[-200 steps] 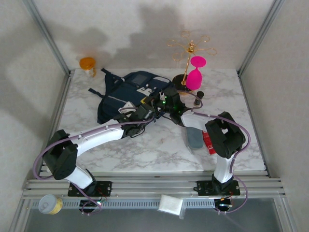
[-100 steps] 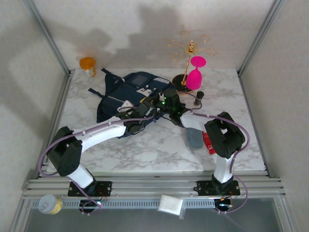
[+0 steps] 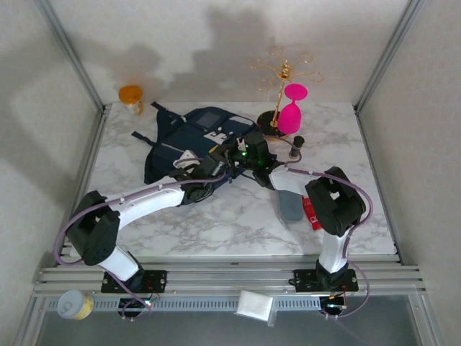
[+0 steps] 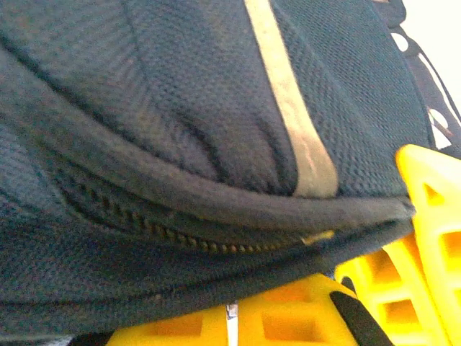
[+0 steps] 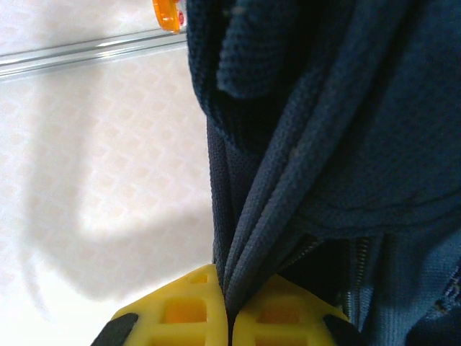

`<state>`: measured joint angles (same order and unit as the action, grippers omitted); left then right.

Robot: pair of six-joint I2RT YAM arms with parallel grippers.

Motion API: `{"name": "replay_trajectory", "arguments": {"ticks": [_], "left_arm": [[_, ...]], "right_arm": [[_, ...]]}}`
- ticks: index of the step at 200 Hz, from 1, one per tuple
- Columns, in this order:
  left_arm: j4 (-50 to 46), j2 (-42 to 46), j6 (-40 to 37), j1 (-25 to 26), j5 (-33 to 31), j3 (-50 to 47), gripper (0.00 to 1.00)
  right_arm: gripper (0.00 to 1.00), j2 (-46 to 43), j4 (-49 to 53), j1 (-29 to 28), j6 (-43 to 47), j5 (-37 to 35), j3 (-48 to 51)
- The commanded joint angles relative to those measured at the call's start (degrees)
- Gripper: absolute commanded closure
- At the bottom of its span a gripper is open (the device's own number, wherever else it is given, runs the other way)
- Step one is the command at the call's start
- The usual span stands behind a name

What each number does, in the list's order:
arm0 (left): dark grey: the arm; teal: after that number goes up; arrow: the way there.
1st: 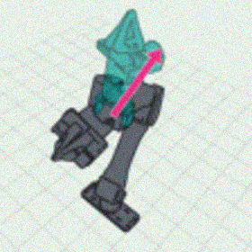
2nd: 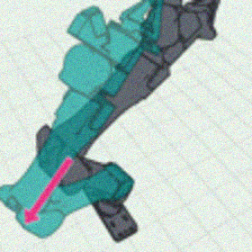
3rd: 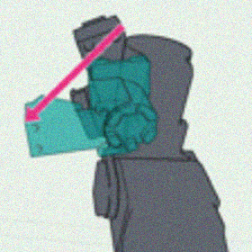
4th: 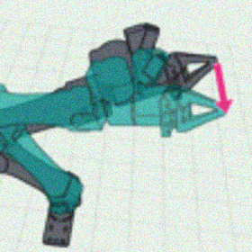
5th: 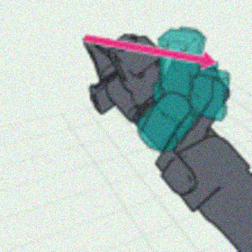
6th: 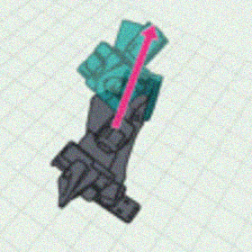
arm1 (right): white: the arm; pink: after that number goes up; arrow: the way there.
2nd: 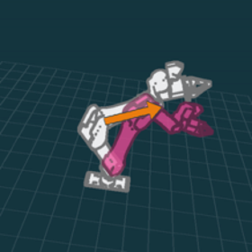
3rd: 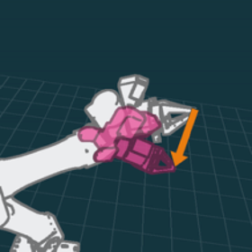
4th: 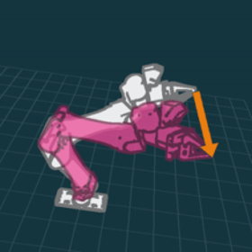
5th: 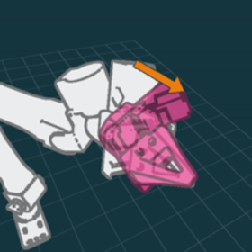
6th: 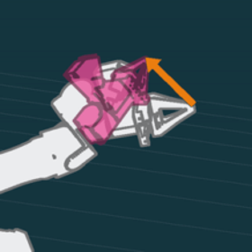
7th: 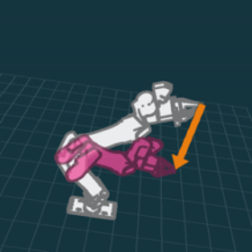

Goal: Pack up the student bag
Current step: Unzip the student bag at the center of the table.

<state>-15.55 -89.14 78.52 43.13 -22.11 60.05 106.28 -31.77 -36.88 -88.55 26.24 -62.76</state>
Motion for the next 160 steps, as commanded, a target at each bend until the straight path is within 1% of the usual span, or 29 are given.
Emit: {"name": "replay_trajectory", "arguments": {"ticks": [1, 18, 35, 59, 85, 100, 120, 140, 160], "left_arm": [[0.5, 4.4, -6.2, -0.4, 0.9, -2.2, 1.00], [3.0, 6.4, -11.0, -0.7, 5.6, -4.3, 1.00], [1.0, 6.7, -14.0, -1.8, 9.2, -4.3, 1.00], [-6.1, 5.9, -16.8, -2.0, 7.9, -1.2, 1.00], [-5.4, 5.1, -18.2, -2.0, 8.4, -1.2, 1.00], [-8.8, 4.8, -18.6, -2.0, 6.0, 0.1, 1.00], [-12.3, 6.3, -20.5, -2.3, 5.9, -0.2, 1.00], [-14.9, 9.1, -23.4, -3.3, 7.4, -2.3, 1.00], [-13.5, 11.8, -29.2, -4.7, 13.5, -5.2, 1.00]], "right_arm": [[1.00, -3.8, -2.3, 1.8, 3.7, 3.4, -1.5], [1.00, -3.5, -1.3, 2.9, 4.8, 4.1, -1.9], [1.00, -3.6, 0.0, 3.4, 6.3, 3.7, -2.1], [1.00, -3.4, 1.2, 3.2, 7.6, 3.4, -3.2], [1.00, -3.4, 1.9, 2.4, 8.0, 2.7, -3.9], [1.00, -3.5, 2.7, 2.8, 8.1, 2.6, -3.8], [1.00, -4.0, 3.0, 3.9, 8.4, 3.3, -3.3], [1.00, -5.4, 6.3, 5.5, 10.9, 3.2, -3.6], [1.00, -6.1, 6.7, 7.6, 11.3, 4.2, -2.7]]}}
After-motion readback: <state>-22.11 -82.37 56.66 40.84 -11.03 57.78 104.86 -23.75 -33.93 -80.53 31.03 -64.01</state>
